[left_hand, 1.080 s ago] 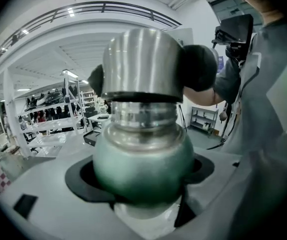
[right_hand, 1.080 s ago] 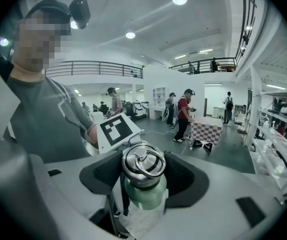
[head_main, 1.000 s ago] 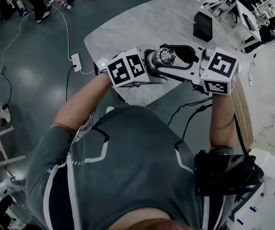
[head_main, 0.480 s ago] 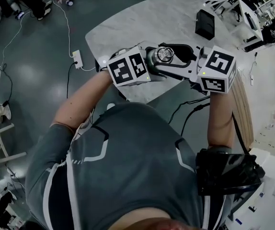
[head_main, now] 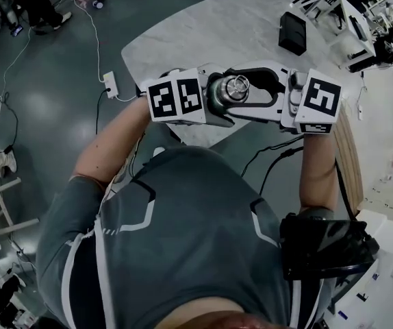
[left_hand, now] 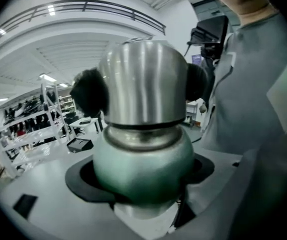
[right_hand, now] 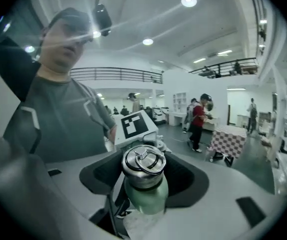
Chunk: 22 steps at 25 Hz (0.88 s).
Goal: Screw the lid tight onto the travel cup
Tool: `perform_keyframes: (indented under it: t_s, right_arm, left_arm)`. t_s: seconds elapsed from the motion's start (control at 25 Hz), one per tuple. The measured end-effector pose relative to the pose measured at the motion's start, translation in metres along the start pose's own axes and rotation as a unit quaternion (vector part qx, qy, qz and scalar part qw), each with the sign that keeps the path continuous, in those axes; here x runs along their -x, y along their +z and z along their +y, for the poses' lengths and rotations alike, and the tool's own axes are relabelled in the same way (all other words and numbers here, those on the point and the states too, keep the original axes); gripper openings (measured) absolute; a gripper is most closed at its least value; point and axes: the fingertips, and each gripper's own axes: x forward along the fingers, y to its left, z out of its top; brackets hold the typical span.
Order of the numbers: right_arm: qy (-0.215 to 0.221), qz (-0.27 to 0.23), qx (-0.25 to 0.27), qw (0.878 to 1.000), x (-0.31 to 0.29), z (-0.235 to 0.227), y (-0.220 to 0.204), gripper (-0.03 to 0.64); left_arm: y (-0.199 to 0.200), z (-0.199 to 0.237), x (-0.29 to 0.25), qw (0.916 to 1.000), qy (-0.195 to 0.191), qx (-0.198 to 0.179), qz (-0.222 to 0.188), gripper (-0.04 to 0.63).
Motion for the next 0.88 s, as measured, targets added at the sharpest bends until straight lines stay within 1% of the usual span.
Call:
perform_keyframes:
  t_s: [0.08, 0.12, 0.24, 0.32, 0.4, 0.48, 0.56, 0.64, 0.68, 0.76, 0.88]
  right_arm:
    - [0.043, 0.011, 0.044, 0.998, 0.000, 0.010, 0.002, 0.276]
    - [0.052, 0.019, 0.051, 0.997, 0.000, 0.012, 0.002, 0.276]
    - [0.053, 0.040, 0.031, 0.997, 0.001, 0.015, -0.002, 0.276]
    - [0.045, 0.046, 0.038, 0.997, 0.000, 0.014, -0.003, 0.276]
    - [0.011, 0.064, 0.032, 0.997, -0.001, 0.007, -0.007, 0.276]
    - [-0.029, 0.063, 0.020, 0.997, -0.003, -0.007, -0.009, 0.276]
    - [-0.062, 0.042, -0.024, 0.997, -0.002, -0.018, -0.010, 0.276]
    - [-0.093, 0.021, -0.072, 0.993, -0.001, -0.024, -0.013, 0.276]
    - [-0.109, 0.017, -0.087, 0.990, -0.001, -0.026, -0.015, 0.276]
    - [-0.137, 0.018, -0.102, 0.985, -0.003, -0.029, -0.017, 0.276]
    - [-0.155, 0.012, -0.120, 0.981, -0.005, -0.034, -0.015, 0.276]
  left_arm:
    - [0.002, -0.007, 0.002, 0.9995, -0.021, -0.022, 0.002, 0.398]
    - [0.002, -0.009, 0.002, 0.9993, -0.027, -0.025, 0.003, 0.399]
    - [0.003, -0.013, 0.003, 0.9990, -0.039, -0.020, 0.003, 0.398]
    - [0.001, -0.012, 0.001, 0.9994, -0.033, -0.009, 0.009, 0.398]
    - [-0.005, -0.003, -0.002, 0.9995, -0.005, 0.014, 0.027, 0.398]
    - [-0.012, 0.008, -0.003, 0.9979, 0.029, 0.038, 0.043, 0.398]
    - [-0.017, 0.016, -0.001, 0.9958, 0.049, 0.060, 0.049, 0.398]
    - [-0.019, 0.020, -0.001, 0.9936, 0.065, 0.074, 0.055, 0.398]
    - [-0.022, 0.021, -0.001, 0.9925, 0.072, 0.078, 0.061, 0.398]
    - [-0.027, 0.023, -0.001, 0.9909, 0.082, 0.082, 0.069, 0.399]
    - [-0.026, 0.026, 0.001, 0.9914, 0.082, 0.083, 0.059, 0.399]
